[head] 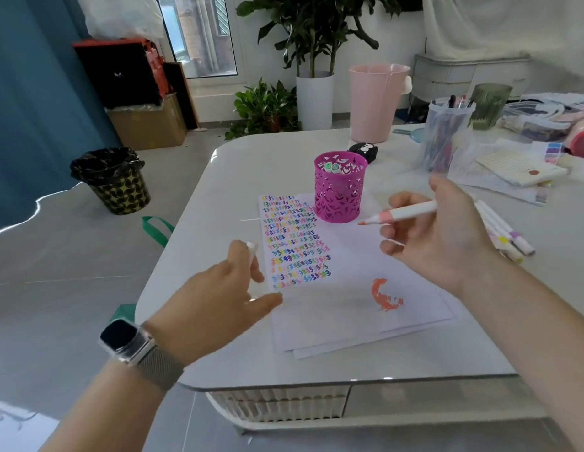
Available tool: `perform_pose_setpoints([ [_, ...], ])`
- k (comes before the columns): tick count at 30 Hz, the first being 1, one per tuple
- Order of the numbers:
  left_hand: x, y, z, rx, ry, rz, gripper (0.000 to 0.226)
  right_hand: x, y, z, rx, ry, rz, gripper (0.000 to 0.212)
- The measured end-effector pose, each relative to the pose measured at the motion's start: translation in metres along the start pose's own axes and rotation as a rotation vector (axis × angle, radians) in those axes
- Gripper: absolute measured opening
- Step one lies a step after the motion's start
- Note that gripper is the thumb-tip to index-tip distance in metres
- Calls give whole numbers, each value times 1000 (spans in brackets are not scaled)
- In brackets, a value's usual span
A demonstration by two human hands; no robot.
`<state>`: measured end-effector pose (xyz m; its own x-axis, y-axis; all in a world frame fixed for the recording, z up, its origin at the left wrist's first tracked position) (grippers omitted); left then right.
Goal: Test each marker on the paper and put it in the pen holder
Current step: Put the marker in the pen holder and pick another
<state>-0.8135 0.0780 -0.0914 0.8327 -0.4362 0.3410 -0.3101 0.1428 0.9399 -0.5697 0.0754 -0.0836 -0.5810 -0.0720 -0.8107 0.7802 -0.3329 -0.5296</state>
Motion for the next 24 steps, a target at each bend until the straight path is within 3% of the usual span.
perform_pose_setpoints([
  [3, -9, -11, -10, -121, -11, -12, 63, 16, -9, 2, -57, -47, 216, 67],
  [7, -15, -25, -12, -241, 10, -7, 74, 33, -13, 4, -114, -86, 344, 79],
  [9, -13, -27, -11, -257, -2, -12, 73, 35, -13, 5, -71, -32, 380, 66],
  [13, -6, -30, -10, -266, -8, -81, 69, 39, -19, 7, -27, 189, 464, 16],
  [18, 7, -35, -8, -217, -69, -224, 68, 65, -33, 7, -37, 348, 788, 44],
  [24, 8, -35, -7, -243, -70, -214, 68, 79, -41, 6, -31, 444, 885, 40],
])
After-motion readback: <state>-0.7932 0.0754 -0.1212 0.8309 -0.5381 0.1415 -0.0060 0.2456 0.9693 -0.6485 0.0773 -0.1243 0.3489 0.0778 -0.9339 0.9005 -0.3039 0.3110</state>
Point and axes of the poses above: each hand's wrist, its own z-axis away from the middle knuckle, its own y-axis out of the back of the hand, x = y × z, the point moved 7 cm from there along -z, towards the middle knuckle, and after that the axes turned 3 degrees about -z, right-handed, at the moved point
